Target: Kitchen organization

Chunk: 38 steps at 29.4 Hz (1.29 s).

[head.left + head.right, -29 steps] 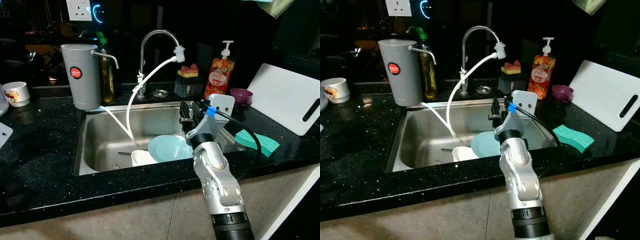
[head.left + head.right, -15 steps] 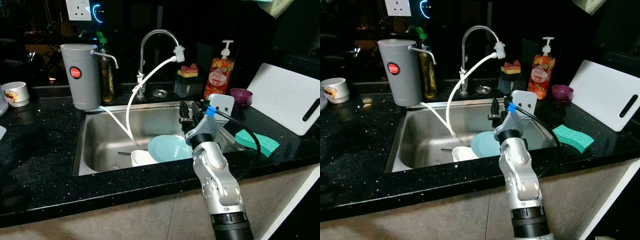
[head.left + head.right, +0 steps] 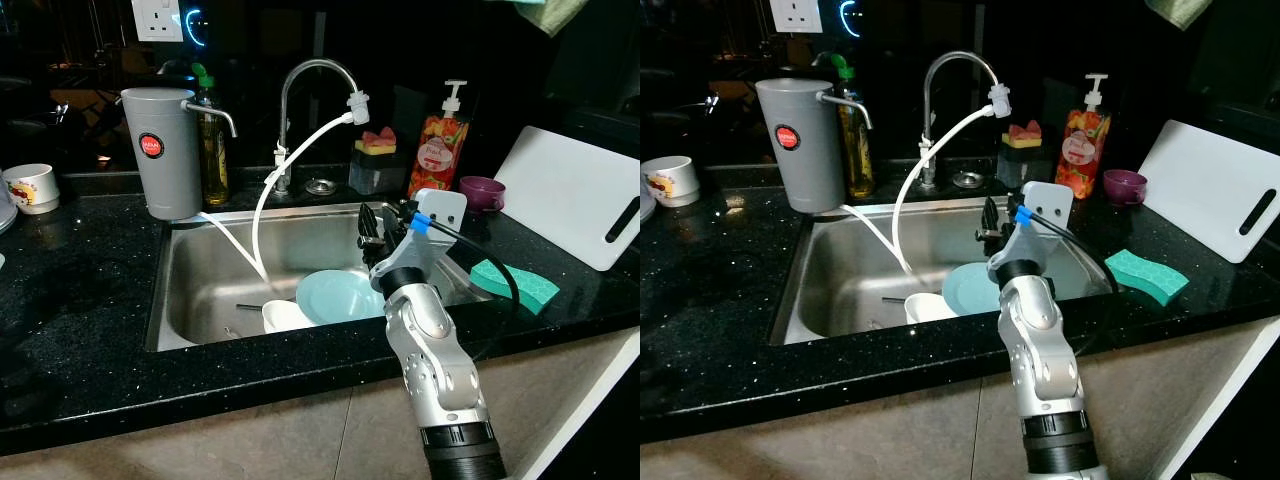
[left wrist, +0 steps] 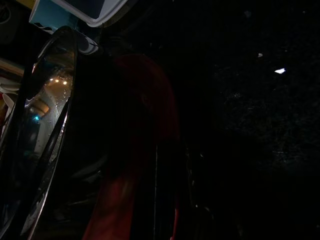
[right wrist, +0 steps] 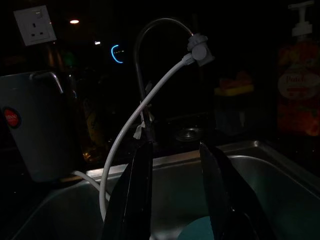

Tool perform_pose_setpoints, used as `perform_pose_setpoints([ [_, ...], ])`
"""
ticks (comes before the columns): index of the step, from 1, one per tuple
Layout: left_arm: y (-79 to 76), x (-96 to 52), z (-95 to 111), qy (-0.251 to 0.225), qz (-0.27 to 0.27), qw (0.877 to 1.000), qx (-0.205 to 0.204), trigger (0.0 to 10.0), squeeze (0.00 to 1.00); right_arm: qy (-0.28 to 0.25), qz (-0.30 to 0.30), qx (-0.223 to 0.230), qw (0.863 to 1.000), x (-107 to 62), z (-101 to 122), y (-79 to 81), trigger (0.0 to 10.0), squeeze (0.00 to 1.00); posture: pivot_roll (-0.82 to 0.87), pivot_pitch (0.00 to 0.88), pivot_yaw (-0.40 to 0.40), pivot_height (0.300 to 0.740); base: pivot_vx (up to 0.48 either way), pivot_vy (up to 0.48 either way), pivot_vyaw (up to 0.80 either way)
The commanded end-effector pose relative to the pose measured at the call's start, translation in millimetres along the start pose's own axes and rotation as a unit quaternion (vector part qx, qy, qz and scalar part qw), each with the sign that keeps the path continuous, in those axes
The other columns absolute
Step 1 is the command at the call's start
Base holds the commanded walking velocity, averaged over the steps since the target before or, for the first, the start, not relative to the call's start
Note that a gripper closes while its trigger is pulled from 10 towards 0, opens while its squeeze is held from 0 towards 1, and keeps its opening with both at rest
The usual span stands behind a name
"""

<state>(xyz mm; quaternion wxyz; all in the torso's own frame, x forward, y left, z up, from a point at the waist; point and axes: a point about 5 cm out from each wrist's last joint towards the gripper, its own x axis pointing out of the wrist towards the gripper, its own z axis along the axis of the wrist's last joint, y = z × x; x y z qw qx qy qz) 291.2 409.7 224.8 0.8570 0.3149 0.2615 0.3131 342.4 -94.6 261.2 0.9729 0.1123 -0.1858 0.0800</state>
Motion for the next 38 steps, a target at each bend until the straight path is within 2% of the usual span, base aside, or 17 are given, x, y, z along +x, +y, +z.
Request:
perform_pose_setpoints([
  [1,-14.0,2.3,-11.5,0.026,-0.036,0.999,0.006,10.0,0.0,-0.005,0.001,0.008,1.0,2.1,1.9,0.4,10.0,0.0,0.2,0.04,-0.052,0.74,0.0,0.0,0.0],
  [3,-27.1,0.1,-7.3,0.013,-0.073,0.997,0.031,10.0,0.0,-0.005,0.001,0.008,1.0,2.3,2.1,0.1,10.0,0.0,0.19,0.039,-0.052,0.74,0.0,0.0,0.0],
  [5,-31.7,-0.9,-5.8,0.007,-0.086,0.995,0.041,10.0,0.0,-0.005,0.001,0.007,1.0,2.3,2.2,0.0,10.0,0.0,0.19,0.039,-0.052,0.74,0.0,0.0,0.0],
  [6,-44.0,-4.4,0.9,-0.013,-0.12,0.991,0.053,10.0,0.0,-0.005,0.001,0.007,1.0,2.2,2.4,0.0,10.0,0.0,0.19,0.039,-0.052,0.74,0.0,0.0,0.0],
  [7,-44.0,-4.4,0.9,-0.013,-0.12,0.991,0.053,10.0,0.0,-0.005,0.001,0.007,1.0,2.2,2.4,0.0,10.0,0.0,0.19,0.039,-0.052,0.74,0.0,0.0,0.0],
  [8,-55.4,-9.2,8.4,-0.029,-0.149,0.987,0.059,10.0,0.0,-0.006,0.001,0.007,1.0,2.1,2.6,0.1,10.0,0.0,0.19,0.039,-0.052,0.74,0.0,0.0,0.0],
  [14,-67.6,-14.3,22.2,-0.052,-0.17,0.982,0.063,10.0,0.0,-0.007,0.0,0.006,1.0,1.6,3.2,-0.4,10.0,0.0,0.18,0.034,-0.051,0.74,0.0,0.0,0.0],
  [15,-74.0,-18.7,30.5,-0.067,-0.18,0.979,0.068,10.0,0.0,-0.007,0.0,0.005,1.0,1.3,3.6,-1.1,10.0,0.0,0.18,0.034,-0.054,0.74,0.0,0.0,0.0],
  [19,-82.1,-26.1,40.8,-0.089,-0.198,0.973,0.076,10.0,0.0,-0.007,0.0,0.003,1.0,1.3,4.1,-1.9,10.0,0.0,0.17,0.034,-0.055,0.74,0.0,0.0,0.0],
  [21,-91.7,-34.5,51.5,-0.113,-0.221,0.965,0.084,10.0,0.0,-0.007,0.0,0.002,1.0,1.4,4.3,-2.3,10.0,0.0,0.17,0.035,-0.058,0.74,0.0,0.0,0.0],
  [22,-91.7,-34.5,51.5,-0.113,-0.221,0.965,0.084,10.0,0.0,-0.007,0.0,0.002,1.0,1.4,4.3,-2.3,10.0,0.0,0.17,0.035,-0.058,0.74,0.0,0.0,0.0],
  [24,-110.1,-53.6,70.5,-0.158,-0.272,0.945,0.094,10.0,0.0,-0.007,0.001,0.002,1.0,1.9,4.9,-2.0,10.0,0.0,0.17,0.037,-0.061,0.74,0.0,0.0,0.0],
  [26,-118.3,-64.3,79.6,-0.183,-0.298,0.932,0.099,10.0,0.0,-0.007,0.002,0.002,1.0,2.2,5.2,-1.8,10.0,0.0,0.17,0.038,-0.062,0.74,0.0,0.0,0.0],
  [30,-123.0,-71.2,84.9,-0.196,-0.31,0.923,0.114,10.0,0.0,-0.007,0.002,0.001,1.0,2.3,5.3,-2.0,10.0,0.0,0.17,0.038,-0.062,0.74,0.0,0.0,0.0],
  [33,-130.3,-82.9,92.0,-0.22,-0.332,0.908,0.13,10.0,0.0,-0.007,0.001,0.001,1.0,2.0,5.2,-2.2,10.0,0.0,0.17,0.038,-0.062,0.74,0.0,0.0,0.0],
  [38,-129.7,-86.2,96.6,-0.227,-0.328,0.906,0.138,10.0,0.0,-0.007,-0.002,0.0,1.0,1.6,5.8,-3.1,10.0,0.0,0.16,0.043,-0.058,0.74,0.0,0.0,0.0],
])
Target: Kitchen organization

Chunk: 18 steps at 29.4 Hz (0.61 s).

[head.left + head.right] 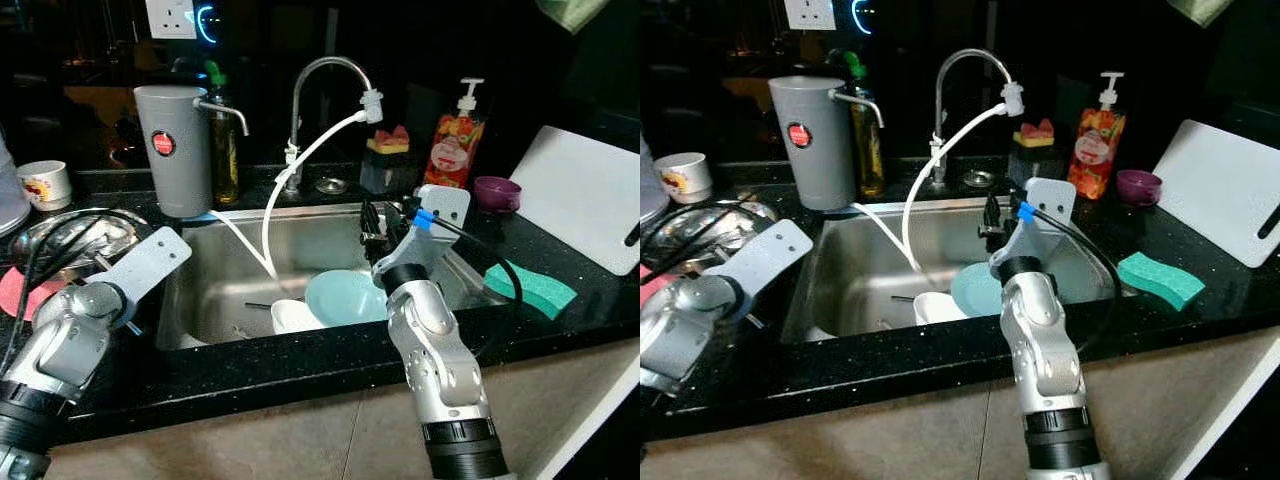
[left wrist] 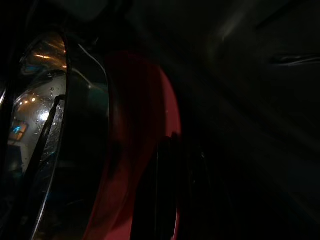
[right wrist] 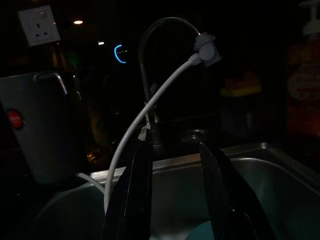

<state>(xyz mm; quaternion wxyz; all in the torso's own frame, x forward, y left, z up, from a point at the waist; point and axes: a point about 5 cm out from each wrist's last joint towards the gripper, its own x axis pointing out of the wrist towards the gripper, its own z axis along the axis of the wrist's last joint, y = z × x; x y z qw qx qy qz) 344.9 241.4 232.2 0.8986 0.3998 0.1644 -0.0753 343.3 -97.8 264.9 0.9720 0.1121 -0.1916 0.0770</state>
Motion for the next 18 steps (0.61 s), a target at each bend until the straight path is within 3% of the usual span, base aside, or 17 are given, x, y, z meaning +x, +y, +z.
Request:
perform_pose_setpoints([
  [1,-13.4,3.7,-2.2,0.009,-0.039,0.999,-0.002,10.0,0.0,-0.001,-0.001,0.001,1.0,-0.3,2.0,-0.9,10.0,0.0,0.16,0.043,-0.058,0.74,0.0,0.0,0.0],
  [10,-26.0,-0.1,15.1,-0.02,-0.069,0.997,0.017,10.0,0.0,-0.001,-0.004,0.001,1.0,-0.4,2.5,-2.2,10.0,0.0,0.16,0.05,-0.056,0.74,0.0,0.0,0.0],
  [18,-25.6,3.7,17.6,-0.024,-0.05,0.997,0.046,10.0,0.0,-0.001,-0.004,0.0,1.0,-0.2,2.4,-2.5,10.0,0.0,0.15,0.051,-0.057,0.74,0.0,0.0,0.0],
])
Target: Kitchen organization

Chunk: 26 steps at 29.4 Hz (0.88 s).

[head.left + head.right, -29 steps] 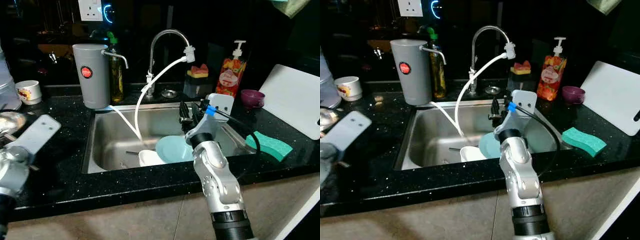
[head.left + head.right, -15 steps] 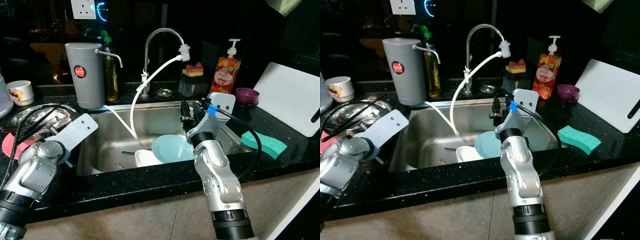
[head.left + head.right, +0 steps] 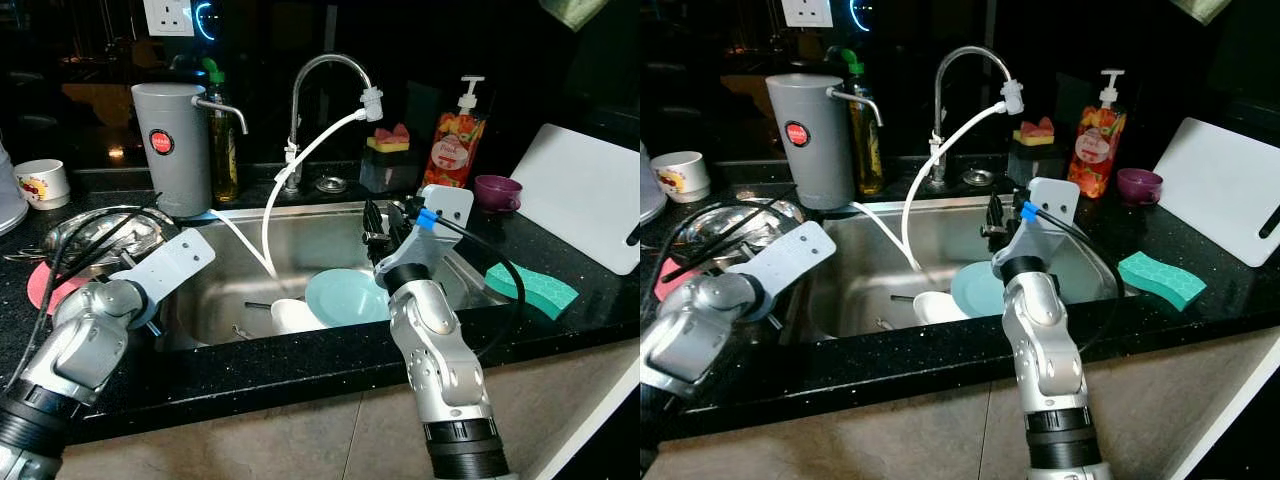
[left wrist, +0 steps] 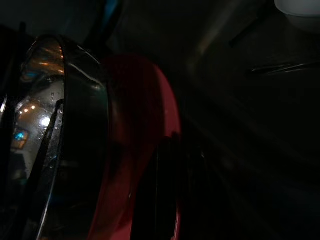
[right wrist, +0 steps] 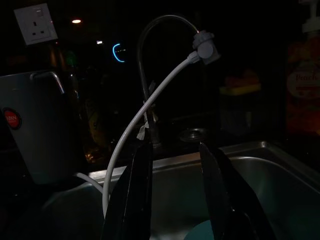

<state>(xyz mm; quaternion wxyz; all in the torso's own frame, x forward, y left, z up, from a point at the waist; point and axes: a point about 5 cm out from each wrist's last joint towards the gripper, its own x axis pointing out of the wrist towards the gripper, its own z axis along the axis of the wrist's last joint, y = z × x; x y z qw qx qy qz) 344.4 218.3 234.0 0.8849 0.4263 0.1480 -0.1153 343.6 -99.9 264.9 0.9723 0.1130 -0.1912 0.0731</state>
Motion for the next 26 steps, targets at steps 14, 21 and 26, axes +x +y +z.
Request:
perform_pose_setpoints([
  [14,-9.9,5.0,5.1,-0.031,0.006,0.999,-0.005,10.0,1.0,0.0,0.001,0.0,1.0,-0.1,2.4,-0.4,10.0,0.0,0.14,0.055,-0.064,0.74,0.0,0.0,0.0],
  [21,-17.1,-8.1,42.1,-0.177,-0.01,0.984,0.014,10.0,0.0,-0.002,0.004,-0.001,1.0,0.1,4.2,-0.4,10.0,0.0,0.14,0.056,-0.066,0.74,0.0,0.0,0.0],
  [26,-12.6,-20.0,66.0,-0.247,-0.004,0.969,-0.005,10.0,0.0,0.001,0.049,0.0,0.999,-1.7,7.3,6.9,10.0,0.0,0.13,0.057,-0.067,0.74,0.0,0.0,0.0],
])
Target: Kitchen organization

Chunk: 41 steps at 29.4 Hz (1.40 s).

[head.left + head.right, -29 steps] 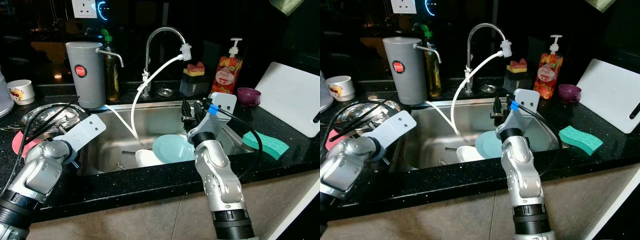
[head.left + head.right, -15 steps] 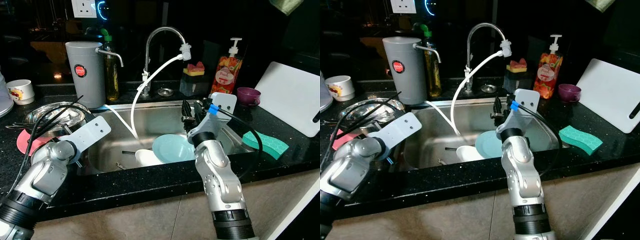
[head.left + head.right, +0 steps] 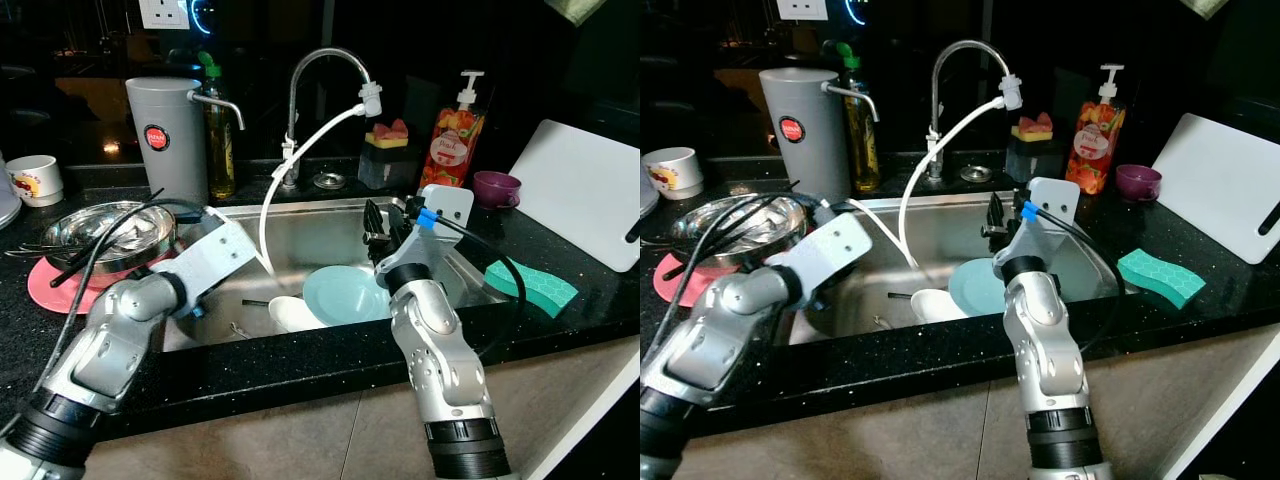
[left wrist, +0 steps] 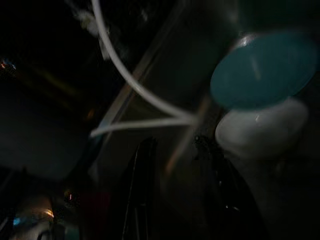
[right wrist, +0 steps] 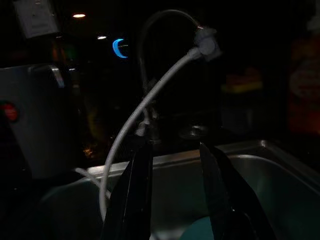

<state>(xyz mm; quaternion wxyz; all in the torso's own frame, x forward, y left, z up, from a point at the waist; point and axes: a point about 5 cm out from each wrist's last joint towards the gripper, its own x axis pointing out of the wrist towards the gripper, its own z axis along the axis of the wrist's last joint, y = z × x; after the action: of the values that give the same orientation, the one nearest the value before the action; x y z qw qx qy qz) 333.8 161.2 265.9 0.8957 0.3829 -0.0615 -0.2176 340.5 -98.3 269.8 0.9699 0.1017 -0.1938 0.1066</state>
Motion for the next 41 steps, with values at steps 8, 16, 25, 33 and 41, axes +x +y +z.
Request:
perform_pose_setpoints([
  [8,64.2,-5.5,19.1,-0.064,0.193,0.969,-0.141,10.0,0.0,0.051,0.279,-0.049,0.958,-27.8,-1.9,54.9,10.0,0.0,0.12,0.058,-0.068,0.74,0.0,0.0,0.0],
  [16,55.7,-4.2,8.4,-0.054,0.253,0.936,-0.239,10.0,0.0,0.063,0.282,-0.028,0.957,-33.8,-4.5,57.9,10.0,0.0,0.11,0.054,-0.068,0.74,0.0,0.0,0.0],
  [25,29.5,-0.2,18.6,-0.089,0.28,0.914,-0.279,10.0,0.0,0.052,0.031,-0.006,0.998,-13.9,-4.1,9.0,10.0,0.0,0.13,0.042,-0.049,0.74,0.0,0.0,0.0],
  [33,4.0,0.7,31.6,-0.142,0.263,0.905,-0.304,10.0,0.0,0.02,-0.009,-0.035,0.999,-15.5,3.8,1.1,10.0,0.0,0.13,0.047,-0.054,0.74,0.0,0.0,0.0],
  [41,-15.1,-2.7,18.6,-0.132,0.269,0.904,-0.304,10.0,0.0,0.022,-0.036,-0.04,0.998,-16.3,-1.3,-5.1,10.0,0.0,0.13,0.056,-0.063,0.74,0.0,0.0,0.0],
])
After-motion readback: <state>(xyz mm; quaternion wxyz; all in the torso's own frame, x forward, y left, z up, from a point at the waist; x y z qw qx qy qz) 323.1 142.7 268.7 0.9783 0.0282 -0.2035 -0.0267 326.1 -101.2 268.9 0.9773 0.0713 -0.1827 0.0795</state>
